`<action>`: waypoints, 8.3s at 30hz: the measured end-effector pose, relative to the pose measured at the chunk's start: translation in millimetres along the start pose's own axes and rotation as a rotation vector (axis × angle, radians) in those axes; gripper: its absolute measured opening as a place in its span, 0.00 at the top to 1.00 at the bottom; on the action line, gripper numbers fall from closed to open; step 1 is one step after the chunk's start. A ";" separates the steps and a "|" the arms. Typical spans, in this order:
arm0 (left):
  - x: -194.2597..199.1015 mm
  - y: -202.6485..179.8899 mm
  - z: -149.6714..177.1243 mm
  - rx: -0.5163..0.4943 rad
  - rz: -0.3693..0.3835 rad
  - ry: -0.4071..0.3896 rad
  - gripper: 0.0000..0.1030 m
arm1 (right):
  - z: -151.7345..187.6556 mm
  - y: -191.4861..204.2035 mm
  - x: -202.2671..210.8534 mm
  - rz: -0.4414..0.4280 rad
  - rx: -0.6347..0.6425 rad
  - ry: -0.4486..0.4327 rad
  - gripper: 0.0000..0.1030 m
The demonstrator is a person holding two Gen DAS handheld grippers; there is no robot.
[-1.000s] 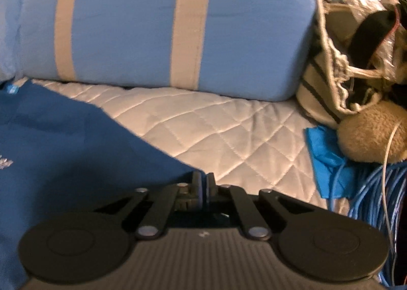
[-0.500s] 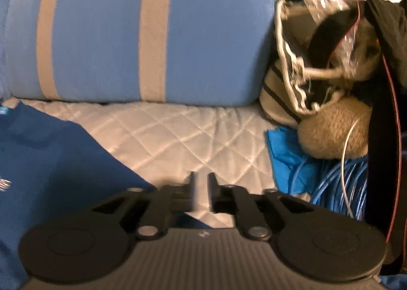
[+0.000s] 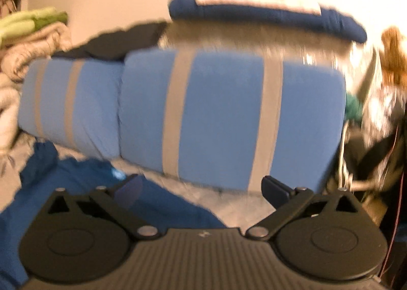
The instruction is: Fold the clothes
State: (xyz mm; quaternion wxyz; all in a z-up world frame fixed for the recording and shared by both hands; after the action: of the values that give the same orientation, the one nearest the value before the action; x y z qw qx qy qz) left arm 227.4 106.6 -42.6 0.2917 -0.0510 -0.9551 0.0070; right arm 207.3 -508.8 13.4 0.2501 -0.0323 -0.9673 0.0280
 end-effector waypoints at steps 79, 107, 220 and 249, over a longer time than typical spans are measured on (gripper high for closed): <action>-91.2 37.4 186.3 -0.014 0.093 0.225 0.90 | 197.9 236.8 -30.5 -0.523 -0.467 0.368 0.00; -102.8 104.8 216.4 0.432 0.020 0.229 0.82 | 199.3 236.9 -30.8 -0.519 -0.477 0.378 0.00; -14.1 314.5 311.9 1.609 0.076 -0.493 0.74 | 184.3 256.8 27.1 -0.485 -0.104 0.227 0.00; 38.9 128.5 72.1 0.223 -0.155 -0.230 0.91 | 190.7 282.4 -25.0 -0.352 -0.083 0.250 0.00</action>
State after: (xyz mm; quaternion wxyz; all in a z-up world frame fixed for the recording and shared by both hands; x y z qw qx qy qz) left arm 167.1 239.5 -86.3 0.1838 0.0566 -0.9766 0.0960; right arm 150.3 -236.6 -185.1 0.3676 0.1235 -0.9198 -0.0602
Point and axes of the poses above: each gripper's, at about its wrist camera, not at the fingertips, and x roughly against the way its jaws point, y to its left, z to its underside, the point moved 10 cm from there along -x, roughly the way its jaws point, and after that the axes turned 8 degrees about z, right-handed, at the moved point
